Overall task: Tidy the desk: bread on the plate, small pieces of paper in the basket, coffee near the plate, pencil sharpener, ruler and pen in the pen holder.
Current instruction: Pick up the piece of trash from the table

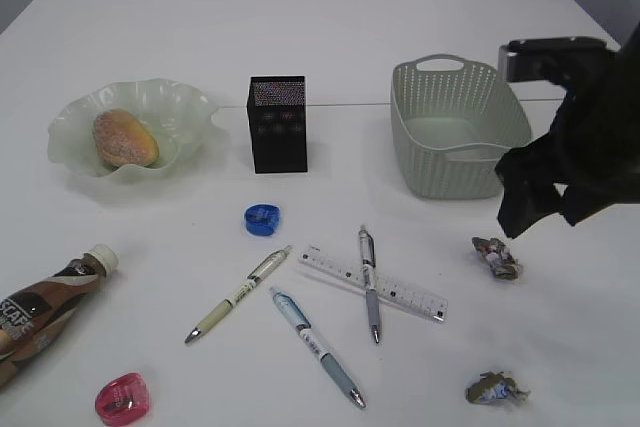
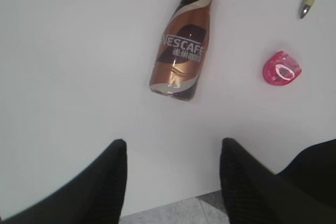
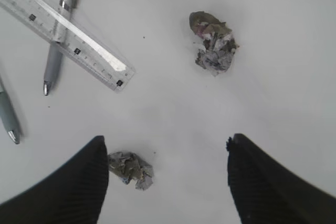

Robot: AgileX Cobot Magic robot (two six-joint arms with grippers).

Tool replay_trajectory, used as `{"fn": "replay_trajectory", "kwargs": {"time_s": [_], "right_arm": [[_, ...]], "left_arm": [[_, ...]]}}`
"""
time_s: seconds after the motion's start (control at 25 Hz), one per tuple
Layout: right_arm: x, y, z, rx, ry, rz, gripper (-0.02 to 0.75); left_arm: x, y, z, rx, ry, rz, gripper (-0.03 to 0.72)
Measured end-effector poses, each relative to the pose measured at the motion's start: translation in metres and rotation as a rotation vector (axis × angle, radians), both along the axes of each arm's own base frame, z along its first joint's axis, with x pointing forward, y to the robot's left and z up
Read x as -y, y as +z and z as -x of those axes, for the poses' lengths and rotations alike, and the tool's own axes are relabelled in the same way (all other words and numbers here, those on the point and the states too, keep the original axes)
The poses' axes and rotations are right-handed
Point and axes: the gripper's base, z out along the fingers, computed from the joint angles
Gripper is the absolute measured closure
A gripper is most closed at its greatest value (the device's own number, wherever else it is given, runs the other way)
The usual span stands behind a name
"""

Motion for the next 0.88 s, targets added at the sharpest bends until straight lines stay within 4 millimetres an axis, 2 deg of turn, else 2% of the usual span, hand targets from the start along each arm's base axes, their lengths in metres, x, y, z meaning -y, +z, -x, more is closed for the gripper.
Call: {"fn": "replay_trajectory", "kwargs": {"time_s": [0.2,0.36,0.64,0.88], "right_arm": [[-0.004,-0.041,-0.019,-0.078,0.003,0.041,0.218],[-0.005,-0.061,-0.030,-0.088,-0.014,0.063,0.218],[-0.005,-0.083,-0.047,-0.077,-0.028,0.090,0.218],[-0.008,-0.092,-0.069,-0.069,-0.039,0.107,0.218]], "left_arm": [[-0.003,-0.002,0.013,0.022,0.000,0.006,0.272],[-0.004,0.000,0.016,0.038,0.000,0.010,0.272],[-0.004,0.000,0.016,0.038,-0.001,0.010,0.272],[-0.004,0.000,0.016,0.040,-0.001,0.010,0.272]]}}
